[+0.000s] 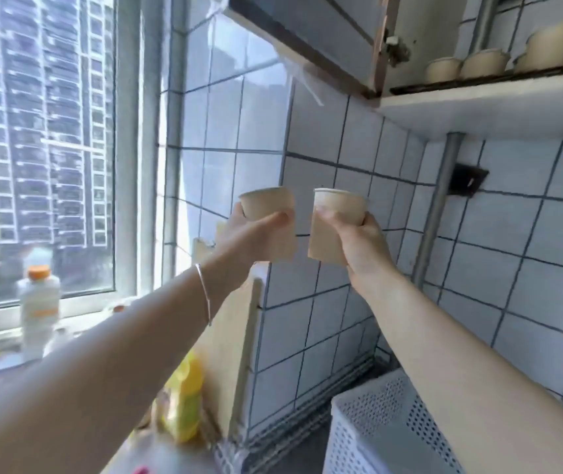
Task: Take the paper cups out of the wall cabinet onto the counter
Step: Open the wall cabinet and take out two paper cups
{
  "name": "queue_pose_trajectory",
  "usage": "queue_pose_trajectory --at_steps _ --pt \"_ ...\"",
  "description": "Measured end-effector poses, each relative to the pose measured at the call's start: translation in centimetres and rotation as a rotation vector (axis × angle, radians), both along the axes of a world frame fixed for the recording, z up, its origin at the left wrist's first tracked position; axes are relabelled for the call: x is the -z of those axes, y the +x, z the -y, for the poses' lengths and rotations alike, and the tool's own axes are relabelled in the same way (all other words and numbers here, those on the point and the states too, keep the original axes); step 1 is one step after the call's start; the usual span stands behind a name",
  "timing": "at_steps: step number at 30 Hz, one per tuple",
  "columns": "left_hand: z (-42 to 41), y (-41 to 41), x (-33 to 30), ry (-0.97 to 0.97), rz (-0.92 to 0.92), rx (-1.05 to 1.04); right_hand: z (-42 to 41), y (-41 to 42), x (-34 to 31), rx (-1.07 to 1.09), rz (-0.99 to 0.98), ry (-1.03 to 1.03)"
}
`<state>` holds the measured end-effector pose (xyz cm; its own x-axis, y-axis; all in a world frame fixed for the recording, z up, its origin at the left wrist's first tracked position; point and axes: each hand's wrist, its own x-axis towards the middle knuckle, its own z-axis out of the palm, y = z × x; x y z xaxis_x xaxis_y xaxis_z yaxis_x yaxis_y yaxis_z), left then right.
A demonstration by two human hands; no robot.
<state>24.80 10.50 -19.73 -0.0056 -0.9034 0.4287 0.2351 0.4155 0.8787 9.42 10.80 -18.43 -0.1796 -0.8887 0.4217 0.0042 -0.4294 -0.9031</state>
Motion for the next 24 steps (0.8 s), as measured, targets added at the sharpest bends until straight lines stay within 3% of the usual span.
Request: queue_pose_trajectory --at_steps 9,16,24 --pt "-12.5 14.7 9.9 0.099 -0.087 -0.184 -6.6 16.4 9.7 -0.416 0.058 0.159" --pt "-27.5 29.8 17.2 0.288 -0.212 -0.615 -17.1 33.6 17.0 -0.827 -0.02 0.284" --pt "-48.6 44.4 22.2 0.381 -0.266 -1.03 -33.8 52.9 24.4 -1.147 -0.128 0.497"
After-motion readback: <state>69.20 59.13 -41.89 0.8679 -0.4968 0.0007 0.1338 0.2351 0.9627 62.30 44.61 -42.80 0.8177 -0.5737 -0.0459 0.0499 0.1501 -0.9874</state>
